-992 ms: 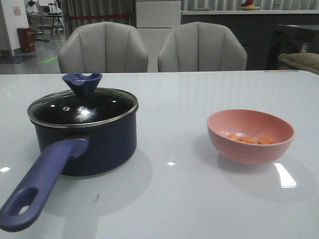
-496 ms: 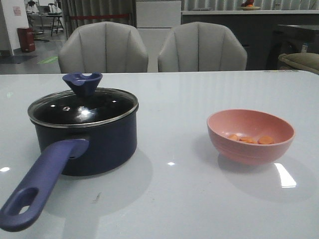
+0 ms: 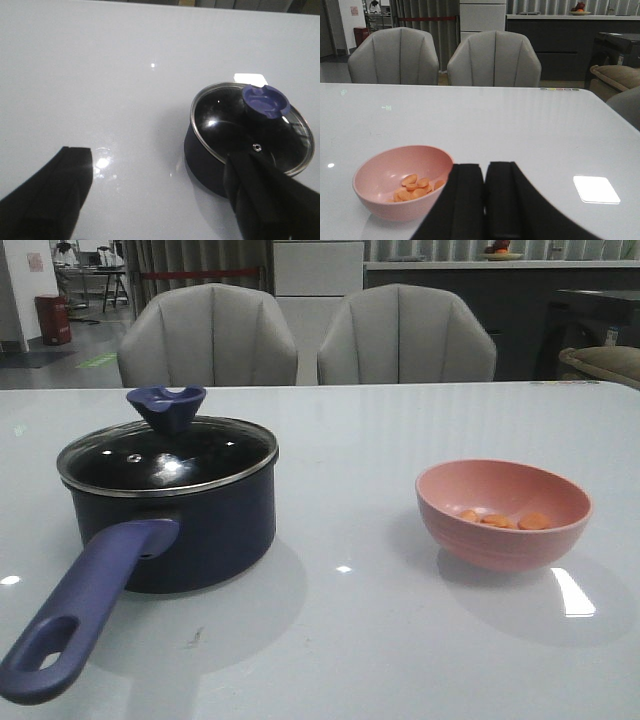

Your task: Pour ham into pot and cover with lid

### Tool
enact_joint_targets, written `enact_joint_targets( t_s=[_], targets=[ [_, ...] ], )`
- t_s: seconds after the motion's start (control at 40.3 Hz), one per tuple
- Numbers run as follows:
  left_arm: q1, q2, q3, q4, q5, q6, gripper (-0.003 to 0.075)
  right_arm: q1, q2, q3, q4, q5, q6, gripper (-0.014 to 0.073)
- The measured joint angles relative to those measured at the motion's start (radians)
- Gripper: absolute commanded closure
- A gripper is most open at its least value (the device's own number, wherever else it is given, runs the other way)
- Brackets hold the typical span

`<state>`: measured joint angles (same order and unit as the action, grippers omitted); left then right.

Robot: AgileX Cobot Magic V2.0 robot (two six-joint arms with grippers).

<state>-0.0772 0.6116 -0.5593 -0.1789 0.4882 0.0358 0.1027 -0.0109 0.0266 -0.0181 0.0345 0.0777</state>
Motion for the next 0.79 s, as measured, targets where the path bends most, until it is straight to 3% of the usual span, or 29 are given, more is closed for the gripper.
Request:
enact_joint_targets(
  t_s=[0.223, 0.447, 0.595, 0.794],
  targets=[
    [0.000, 0.252, -0.242, 0.000, 0.208, 0.000, 0.0135, 0.000, 0.000, 0.000, 0.000, 0.000, 0.000, 0.0456],
    [-0.028, 0.504, -0.454, 0.002, 0.304, 0.000, 0.0135, 0.000, 0.000, 0.000, 0.000, 0.000, 0.000, 0.0456],
    [-0.122, 0.634, -0.565, 0.011, 0.335, -0.022, 0.0135, 0.000, 0.000, 0.000, 0.000, 0.000, 0.000, 0.0456],
    [-0.268, 0.784, -0.687, 0.139, 0.359, -0.171, 0.0135, 0.000, 0.000, 0.000, 0.000, 0.000, 0.000, 0.0456]
  ],
)
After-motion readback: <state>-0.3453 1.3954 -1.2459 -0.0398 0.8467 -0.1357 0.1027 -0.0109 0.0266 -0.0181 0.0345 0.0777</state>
